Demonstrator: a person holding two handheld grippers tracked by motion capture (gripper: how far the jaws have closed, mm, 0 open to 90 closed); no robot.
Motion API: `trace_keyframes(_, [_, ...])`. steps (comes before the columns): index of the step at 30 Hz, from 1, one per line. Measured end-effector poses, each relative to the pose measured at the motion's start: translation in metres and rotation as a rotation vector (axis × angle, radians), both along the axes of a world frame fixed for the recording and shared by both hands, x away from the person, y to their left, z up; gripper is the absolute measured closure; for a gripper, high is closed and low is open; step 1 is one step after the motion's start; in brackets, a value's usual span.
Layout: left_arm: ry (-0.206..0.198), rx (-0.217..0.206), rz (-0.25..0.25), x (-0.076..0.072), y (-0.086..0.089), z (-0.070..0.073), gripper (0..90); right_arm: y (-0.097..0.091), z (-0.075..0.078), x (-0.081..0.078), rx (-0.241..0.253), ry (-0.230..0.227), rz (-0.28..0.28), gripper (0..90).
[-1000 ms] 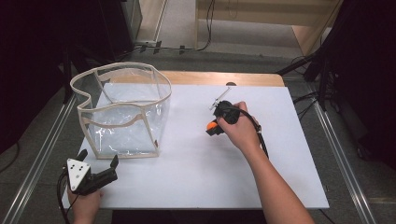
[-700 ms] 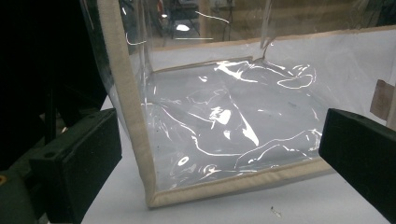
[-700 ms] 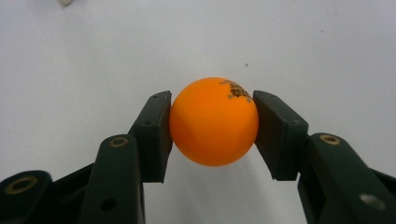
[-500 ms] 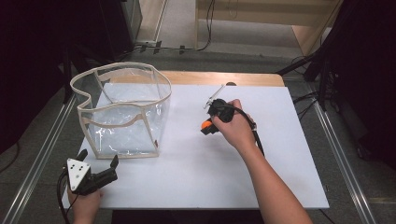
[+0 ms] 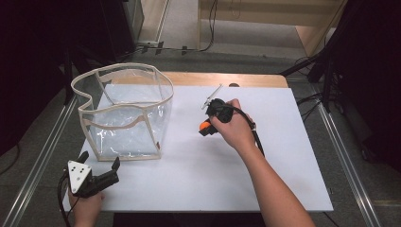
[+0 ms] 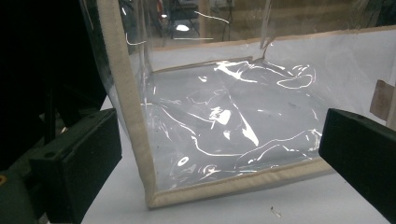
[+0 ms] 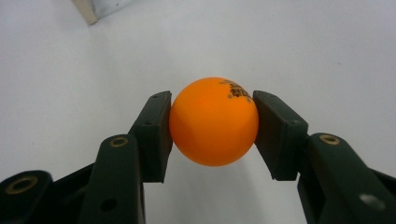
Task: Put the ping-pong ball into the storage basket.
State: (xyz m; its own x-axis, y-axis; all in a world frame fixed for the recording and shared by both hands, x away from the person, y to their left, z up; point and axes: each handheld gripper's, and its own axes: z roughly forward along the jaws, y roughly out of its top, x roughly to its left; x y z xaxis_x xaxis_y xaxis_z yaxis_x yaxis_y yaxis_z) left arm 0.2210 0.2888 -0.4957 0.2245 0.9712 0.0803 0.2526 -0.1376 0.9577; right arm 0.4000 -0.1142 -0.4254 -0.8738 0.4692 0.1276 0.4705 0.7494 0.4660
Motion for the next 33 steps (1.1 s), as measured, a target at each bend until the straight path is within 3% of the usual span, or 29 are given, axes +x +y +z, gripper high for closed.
trace_keyframes(33, [0.0, -0.01, 0.002, 0.0, 0.0, 0.0, 0.0, 0.037, 0.036, -0.001, 0.019, -0.032, 0.086, 48.0])
